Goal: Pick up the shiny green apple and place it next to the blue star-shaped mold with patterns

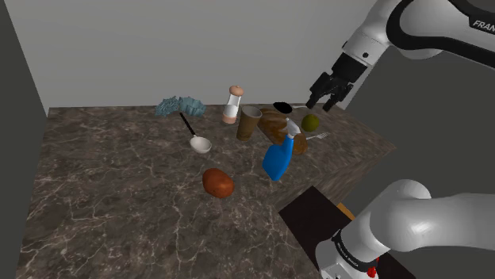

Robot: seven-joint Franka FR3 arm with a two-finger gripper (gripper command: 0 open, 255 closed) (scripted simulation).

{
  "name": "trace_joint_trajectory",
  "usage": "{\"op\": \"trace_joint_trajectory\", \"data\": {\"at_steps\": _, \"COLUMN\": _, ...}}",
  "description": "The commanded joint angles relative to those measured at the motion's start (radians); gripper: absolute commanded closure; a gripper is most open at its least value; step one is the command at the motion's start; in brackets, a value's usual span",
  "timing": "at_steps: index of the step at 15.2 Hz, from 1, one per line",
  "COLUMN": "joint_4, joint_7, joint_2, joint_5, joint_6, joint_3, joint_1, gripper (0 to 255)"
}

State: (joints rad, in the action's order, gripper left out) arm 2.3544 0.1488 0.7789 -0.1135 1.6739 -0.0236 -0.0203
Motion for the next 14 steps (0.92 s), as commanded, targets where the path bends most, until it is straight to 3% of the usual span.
{"op": "trace_joint_trajectory", "data": {"at_steps": 1, "joint_4": 0.0, "joint_7": 0.0, "joint_2": 0.0, "joint_5": 0.0, "joint_6": 0.0, "joint_3": 0.0, "joint_1": 0.0, "gripper": 0}}
{"op": "trace_joint_trajectory", "data": {"at_steps": 14, "joint_4": -0.037, "joint_7": -0.29, "joint_2": -0.238, "joint_5": 0.134, "joint_6": 0.176, "joint_3": -0.235, "joint_1": -0.074, "gripper": 0}}
